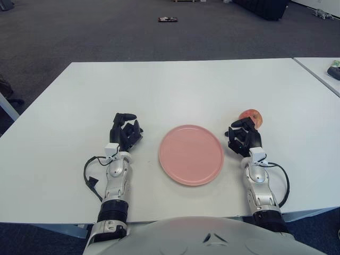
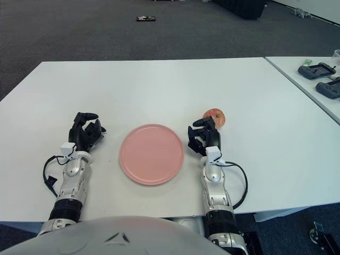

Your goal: Put the apple into the plate.

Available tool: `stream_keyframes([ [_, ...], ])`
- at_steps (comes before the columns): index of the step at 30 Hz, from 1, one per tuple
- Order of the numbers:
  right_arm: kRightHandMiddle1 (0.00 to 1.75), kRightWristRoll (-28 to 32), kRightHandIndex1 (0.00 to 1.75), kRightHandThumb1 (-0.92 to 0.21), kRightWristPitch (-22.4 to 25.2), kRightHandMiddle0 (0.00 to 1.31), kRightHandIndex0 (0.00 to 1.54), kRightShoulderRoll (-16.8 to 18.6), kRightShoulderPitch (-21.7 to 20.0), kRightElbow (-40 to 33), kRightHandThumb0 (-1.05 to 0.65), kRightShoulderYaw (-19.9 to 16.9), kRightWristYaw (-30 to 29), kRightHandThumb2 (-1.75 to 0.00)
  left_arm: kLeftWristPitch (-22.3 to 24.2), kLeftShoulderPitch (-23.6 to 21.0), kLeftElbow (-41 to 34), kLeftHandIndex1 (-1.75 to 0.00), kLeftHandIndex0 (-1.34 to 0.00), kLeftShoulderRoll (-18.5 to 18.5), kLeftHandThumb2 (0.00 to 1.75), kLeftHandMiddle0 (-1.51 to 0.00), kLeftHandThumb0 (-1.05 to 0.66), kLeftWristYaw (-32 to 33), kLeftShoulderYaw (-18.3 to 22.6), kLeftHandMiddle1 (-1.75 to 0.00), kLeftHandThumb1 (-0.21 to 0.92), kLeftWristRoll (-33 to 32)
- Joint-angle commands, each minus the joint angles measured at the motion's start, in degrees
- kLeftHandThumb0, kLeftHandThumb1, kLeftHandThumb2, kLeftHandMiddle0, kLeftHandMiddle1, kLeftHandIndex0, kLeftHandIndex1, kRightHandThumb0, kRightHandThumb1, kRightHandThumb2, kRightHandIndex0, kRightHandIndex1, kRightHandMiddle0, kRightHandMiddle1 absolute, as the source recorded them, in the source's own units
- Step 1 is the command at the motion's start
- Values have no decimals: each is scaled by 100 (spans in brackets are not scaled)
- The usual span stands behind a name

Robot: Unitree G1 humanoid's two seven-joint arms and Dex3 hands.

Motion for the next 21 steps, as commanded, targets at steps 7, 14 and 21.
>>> stream_keyframes([
  [7, 175, -897, 113, -88, 213, 22, 50, -570, -378, -882, -35, 180, 26, -58, 318, 146, 221, -175, -37, -11, 91, -68, -39, 12, 14, -175, 64, -18],
  [14, 175, -1531, 93, -92, 174, 19, 22, -1062, -562, -850, -35, 345, 53, -53, 224, 119, 282, -175, -36, 20, 91, -69, -39, 20, -6, -175, 64, 39],
  [21, 109, -1832, 64, -74, 137, 1, 2, -1388, -1017, -480, -66, 384, -70, -72, 115, 109, 355, -175, -36, 31, 89, -68, -39, 19, -11, -175, 66, 54],
])
